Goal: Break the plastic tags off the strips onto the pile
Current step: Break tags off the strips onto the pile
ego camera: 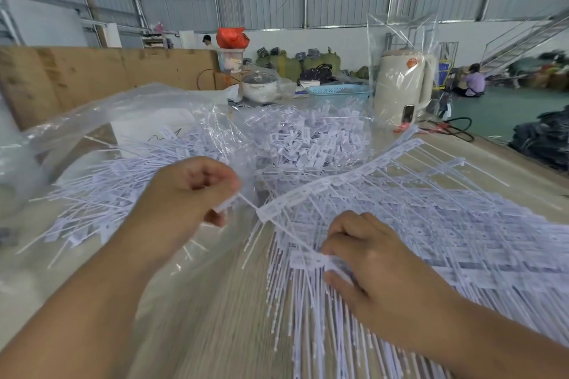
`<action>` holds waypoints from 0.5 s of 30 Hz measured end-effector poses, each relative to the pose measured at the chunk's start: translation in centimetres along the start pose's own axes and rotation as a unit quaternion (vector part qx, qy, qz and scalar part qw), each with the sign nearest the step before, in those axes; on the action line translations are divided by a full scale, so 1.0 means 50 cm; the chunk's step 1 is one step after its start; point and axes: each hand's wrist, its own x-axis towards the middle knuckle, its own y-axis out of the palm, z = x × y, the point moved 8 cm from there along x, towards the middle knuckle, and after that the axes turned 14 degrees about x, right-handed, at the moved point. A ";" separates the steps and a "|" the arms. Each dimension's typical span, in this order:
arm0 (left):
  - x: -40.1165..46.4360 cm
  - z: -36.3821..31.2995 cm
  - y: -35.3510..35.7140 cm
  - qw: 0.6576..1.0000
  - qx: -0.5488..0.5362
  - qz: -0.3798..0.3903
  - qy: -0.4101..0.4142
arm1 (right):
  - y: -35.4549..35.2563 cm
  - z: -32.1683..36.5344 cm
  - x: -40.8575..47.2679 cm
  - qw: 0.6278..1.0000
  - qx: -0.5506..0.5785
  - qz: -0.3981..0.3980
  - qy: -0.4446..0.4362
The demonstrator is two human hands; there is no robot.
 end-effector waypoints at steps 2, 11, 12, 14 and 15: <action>0.020 0.037 -0.046 0.993 0.087 -0.085 -0.007 | -0.015 0.007 -0.001 0.999 -0.005 -0.039 -0.007; 0.039 0.083 -0.075 0.908 0.349 -0.226 0.047 | -0.042 0.034 -0.006 0.987 -0.124 -0.086 -0.048; 0.039 0.076 -0.066 0.902 0.361 -0.228 0.071 | -0.040 0.036 -0.007 0.986 -0.134 -0.080 -0.051; 0.036 0.063 -0.057 0.897 0.355 -0.244 0.099 | -0.035 0.037 -0.007 0.987 -0.140 -0.066 -0.049; 0.036 0.061 -0.063 0.900 0.338 -0.260 0.091 | -0.033 0.037 -0.008 0.987 -0.140 -0.061 -0.046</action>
